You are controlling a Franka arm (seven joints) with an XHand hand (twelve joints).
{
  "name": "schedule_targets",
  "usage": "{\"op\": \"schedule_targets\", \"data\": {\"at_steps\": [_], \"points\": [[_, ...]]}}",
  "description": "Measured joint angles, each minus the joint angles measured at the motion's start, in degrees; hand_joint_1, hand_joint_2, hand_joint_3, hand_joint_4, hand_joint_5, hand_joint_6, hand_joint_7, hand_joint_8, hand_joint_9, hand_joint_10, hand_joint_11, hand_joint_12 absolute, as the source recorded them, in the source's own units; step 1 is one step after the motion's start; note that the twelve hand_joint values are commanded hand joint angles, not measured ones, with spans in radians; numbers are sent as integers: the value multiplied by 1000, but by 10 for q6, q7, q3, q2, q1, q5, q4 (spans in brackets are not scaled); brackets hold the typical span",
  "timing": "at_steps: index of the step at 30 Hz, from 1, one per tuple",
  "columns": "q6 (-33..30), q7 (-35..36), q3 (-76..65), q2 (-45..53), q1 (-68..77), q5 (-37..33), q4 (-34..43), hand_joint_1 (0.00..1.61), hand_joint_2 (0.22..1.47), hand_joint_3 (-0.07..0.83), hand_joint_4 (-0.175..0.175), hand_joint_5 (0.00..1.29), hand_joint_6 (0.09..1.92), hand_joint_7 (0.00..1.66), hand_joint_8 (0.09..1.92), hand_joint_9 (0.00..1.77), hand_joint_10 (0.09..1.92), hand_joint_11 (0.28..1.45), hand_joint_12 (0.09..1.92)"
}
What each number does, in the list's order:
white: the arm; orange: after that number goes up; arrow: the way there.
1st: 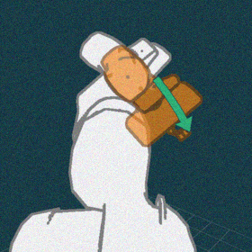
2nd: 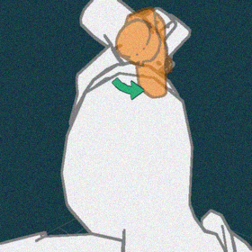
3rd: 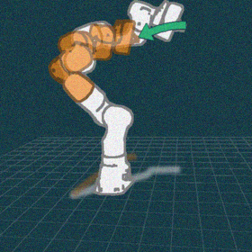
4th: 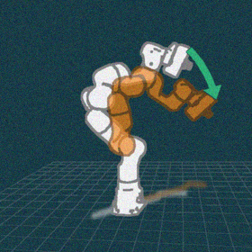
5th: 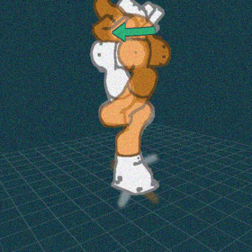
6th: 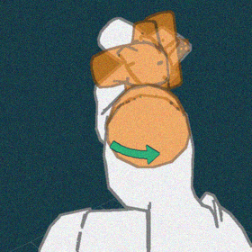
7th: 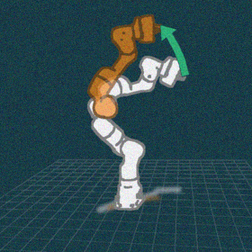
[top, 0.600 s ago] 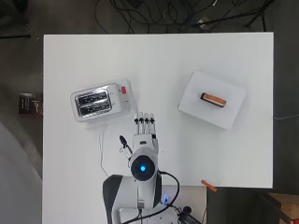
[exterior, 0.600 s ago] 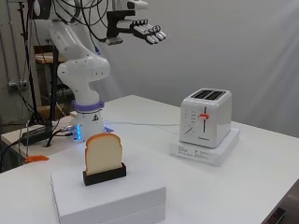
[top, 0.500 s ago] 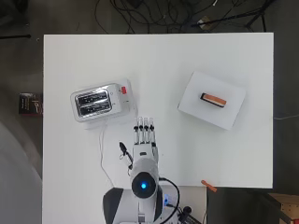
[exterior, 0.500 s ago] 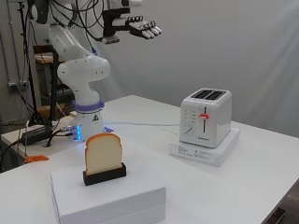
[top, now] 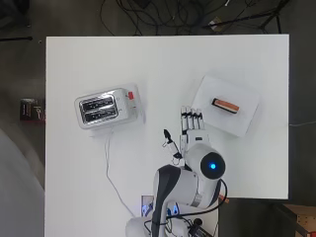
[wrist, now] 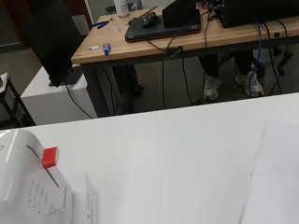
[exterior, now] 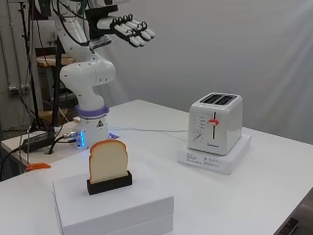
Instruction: Teleoperate dual arm-hand system to toast a bread
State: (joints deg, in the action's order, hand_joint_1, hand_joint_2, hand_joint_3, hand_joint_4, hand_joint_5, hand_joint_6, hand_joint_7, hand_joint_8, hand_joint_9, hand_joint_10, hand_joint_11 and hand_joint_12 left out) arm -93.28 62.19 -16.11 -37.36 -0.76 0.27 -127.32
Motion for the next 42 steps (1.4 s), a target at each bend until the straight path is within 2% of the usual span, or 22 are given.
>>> {"op": "schedule_targets", "data": {"at_steps": [3,6,10,13,16,21,25,27,29,34,38,42], "points": [[2,38,-42,121,-7,1,72,136,1137,-5,-2,261,87,332,87,437,87,419,87],[16,65,-64,183,-15,-4,118,151,1094,-18,5,265,87,350,87,426,87,402,87],[47,44,-89,172,-2,15,175,247,918,-19,53,190,87,332,87,400,87,388,87],[77,50,-75,140,-21,14,233,308,847,-19,62,158,87,303,87,392,87,397,87],[103,68,-57,152,-55,14,283,339,821,-21,66,150,87,288,87,393,87,404,87],[155,95,-22,348,-121,12,381,360,809,-17,78,171,87,284,87,401,87,411,87],[181,112,-4,539,-159,11,428,342,837,-1,84,192,87,297,87,419,87,420,87],[186,121,0,610,-172,9,437,344,846,3,83,185,87,296,87,432,87,427,87],[184,131,1,640,-179,6,434,355,848,3,81,182,87,291,87,437,87,430,87],[153,145,4,603,-191,6,390,366,860,3,84,268,87,361,87,515,87,490,87],[121,140,9,559,-183,86,335,364,872,6,73,289,87,372,87,523,87,489,87],[119,131,8,553,-178,163,320,359,880,7,58,277,87,362,87,510,87,488,87]]}}
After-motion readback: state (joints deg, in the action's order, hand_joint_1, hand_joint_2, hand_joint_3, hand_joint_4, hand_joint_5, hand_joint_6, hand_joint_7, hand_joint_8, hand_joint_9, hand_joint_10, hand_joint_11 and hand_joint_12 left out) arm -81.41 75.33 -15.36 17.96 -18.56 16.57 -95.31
